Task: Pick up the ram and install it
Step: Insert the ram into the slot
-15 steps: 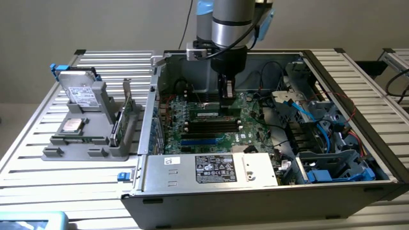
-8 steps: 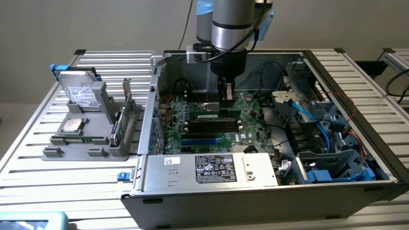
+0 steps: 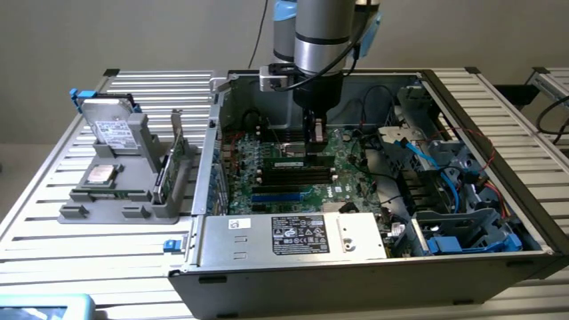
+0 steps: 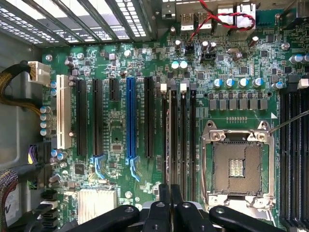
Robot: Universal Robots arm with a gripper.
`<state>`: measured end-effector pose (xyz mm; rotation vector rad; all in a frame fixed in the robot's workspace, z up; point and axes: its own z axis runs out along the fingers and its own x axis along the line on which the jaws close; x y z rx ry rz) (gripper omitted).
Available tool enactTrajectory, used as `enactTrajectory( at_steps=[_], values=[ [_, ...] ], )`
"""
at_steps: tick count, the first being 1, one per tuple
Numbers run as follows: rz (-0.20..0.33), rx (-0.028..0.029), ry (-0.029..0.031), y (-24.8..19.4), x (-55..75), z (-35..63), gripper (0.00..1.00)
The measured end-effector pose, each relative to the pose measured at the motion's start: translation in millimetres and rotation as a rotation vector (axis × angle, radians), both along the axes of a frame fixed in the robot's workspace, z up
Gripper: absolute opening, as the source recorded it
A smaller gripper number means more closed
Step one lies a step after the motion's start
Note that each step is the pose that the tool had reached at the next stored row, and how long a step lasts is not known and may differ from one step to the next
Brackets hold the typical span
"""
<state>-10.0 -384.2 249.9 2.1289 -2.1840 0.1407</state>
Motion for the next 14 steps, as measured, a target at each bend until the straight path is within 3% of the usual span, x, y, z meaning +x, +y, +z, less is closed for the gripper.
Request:
enactTrajectory(
  at_steps=[4, 9, 14],
  values=[
    [0.0, 0.0006, 0.0002, -1.1, -0.2, -1.2, 0.13],
    [0.0, 0.0031, 0.0068, -1.5, -0.2, -2.9, 0.13],
    [0.001, 0.0041, 0.0067, -1.5, -0.2, -4.1, 0.13]
  ],
)
